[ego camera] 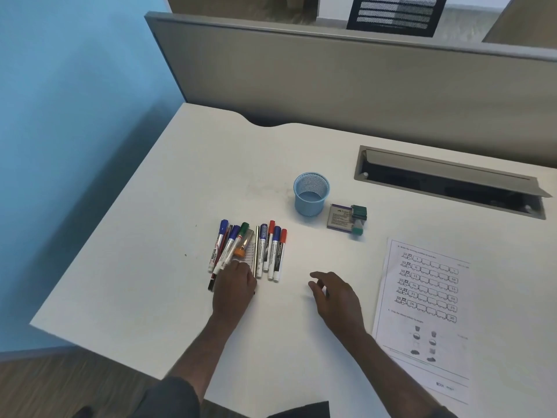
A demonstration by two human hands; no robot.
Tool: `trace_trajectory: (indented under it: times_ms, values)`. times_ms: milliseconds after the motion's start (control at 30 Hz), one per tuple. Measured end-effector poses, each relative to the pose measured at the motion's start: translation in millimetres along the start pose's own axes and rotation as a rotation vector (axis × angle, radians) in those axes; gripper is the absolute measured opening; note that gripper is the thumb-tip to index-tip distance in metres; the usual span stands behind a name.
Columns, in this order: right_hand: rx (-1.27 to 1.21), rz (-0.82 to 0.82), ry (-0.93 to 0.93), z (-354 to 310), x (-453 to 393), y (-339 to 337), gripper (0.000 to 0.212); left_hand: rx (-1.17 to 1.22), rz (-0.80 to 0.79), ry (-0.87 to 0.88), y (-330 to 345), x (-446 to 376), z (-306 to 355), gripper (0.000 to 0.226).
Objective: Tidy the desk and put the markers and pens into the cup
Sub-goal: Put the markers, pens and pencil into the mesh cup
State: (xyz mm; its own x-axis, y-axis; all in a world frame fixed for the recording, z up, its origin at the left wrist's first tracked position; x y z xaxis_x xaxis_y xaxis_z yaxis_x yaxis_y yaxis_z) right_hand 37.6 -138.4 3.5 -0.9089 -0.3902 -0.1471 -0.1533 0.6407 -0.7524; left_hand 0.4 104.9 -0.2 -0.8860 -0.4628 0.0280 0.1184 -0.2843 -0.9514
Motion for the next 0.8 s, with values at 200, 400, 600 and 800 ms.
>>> trace_trajectory:
  times_ms: [200,400,600,800]
  values:
    - [-0.002,0.002,-0.012,0,0,-2,0.018,-0.013,0.064,0.004,-1,4,2,0.016]
    - [0.002,-0.005,-0.002,2,1,-1,0.017,-0.115,-0.078,0.005,-2,-4,4,0.015]
    - [-0.003,-0.009,0.000,-2,0,-1,0.018,-0.112,-0.066,0.064,-8,-10,8,0.010]
    - [-0.022,-0.011,-0.011,-8,-4,-4,0.019,-0.019,0.004,-0.001,-22,-1,14,0.009]
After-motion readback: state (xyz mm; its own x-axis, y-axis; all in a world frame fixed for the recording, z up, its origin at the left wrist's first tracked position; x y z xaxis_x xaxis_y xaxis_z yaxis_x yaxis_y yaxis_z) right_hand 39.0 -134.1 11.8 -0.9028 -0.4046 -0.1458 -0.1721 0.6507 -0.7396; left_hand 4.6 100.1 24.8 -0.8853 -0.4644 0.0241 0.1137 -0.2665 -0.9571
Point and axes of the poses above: each hand's wrist, its own x-axis away from the middle knuckle, its own y-axis out of the palm, z = x × y, the point moved 3 cm from there along -x, towards the middle knuckle, and after that the axes turned 10 degrees about -y, right-handed, at the moved point
